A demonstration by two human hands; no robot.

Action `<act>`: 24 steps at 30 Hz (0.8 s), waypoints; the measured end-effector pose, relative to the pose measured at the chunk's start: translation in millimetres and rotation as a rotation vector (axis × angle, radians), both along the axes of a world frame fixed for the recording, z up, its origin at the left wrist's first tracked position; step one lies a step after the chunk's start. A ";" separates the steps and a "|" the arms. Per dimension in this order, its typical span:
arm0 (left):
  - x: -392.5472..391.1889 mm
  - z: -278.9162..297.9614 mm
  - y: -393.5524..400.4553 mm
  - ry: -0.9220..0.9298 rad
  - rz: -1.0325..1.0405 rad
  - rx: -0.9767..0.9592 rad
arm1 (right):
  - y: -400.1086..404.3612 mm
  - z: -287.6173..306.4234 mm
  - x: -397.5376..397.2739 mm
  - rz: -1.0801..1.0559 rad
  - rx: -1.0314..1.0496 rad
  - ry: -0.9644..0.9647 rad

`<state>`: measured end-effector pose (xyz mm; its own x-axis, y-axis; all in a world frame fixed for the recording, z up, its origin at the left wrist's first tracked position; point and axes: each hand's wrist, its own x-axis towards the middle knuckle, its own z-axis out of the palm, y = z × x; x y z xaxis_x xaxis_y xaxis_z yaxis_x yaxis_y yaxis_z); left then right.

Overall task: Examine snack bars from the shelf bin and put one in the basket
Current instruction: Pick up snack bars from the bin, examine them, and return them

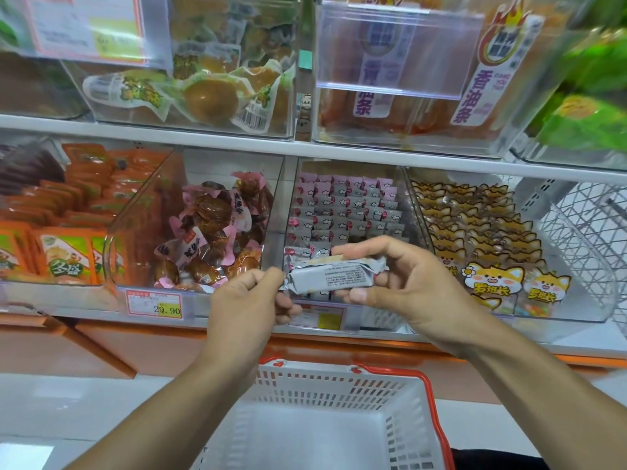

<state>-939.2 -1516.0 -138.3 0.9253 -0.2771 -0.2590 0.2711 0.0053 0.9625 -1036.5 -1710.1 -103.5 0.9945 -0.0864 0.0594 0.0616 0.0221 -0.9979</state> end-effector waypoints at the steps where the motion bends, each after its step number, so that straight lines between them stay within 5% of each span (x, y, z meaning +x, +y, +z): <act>1: 0.0 0.2 -0.1 -0.006 -0.014 0.010 | -1.0 1.1 0.3 -0.012 0.001 -0.006; 6: -5.4 2.2 -3.5 -0.100 -0.055 0.044 | -13.4 4.3 7.4 -0.337 -0.118 -0.035; 12: -17.8 -0.1 -4.9 -0.518 -0.185 0.244 | -38.8 0.9 25.0 -0.870 -0.411 -0.049; 17: -22.0 -10.2 -3.5 -0.919 -0.474 0.617 | -42.7 -5.6 38.2 -0.785 -0.646 -0.090; 24: -26.3 -21.4 -7.0 -0.964 -0.544 0.669 | -34.4 -12.7 44.1 -0.613 -1.014 -0.099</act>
<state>-965.5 -1523.0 -159.6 0.6253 -0.7511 0.2117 -0.7145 -0.4419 0.5425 -992.4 -1744.5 -116.2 0.7910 -0.4150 0.4495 -0.1352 -0.8351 -0.5332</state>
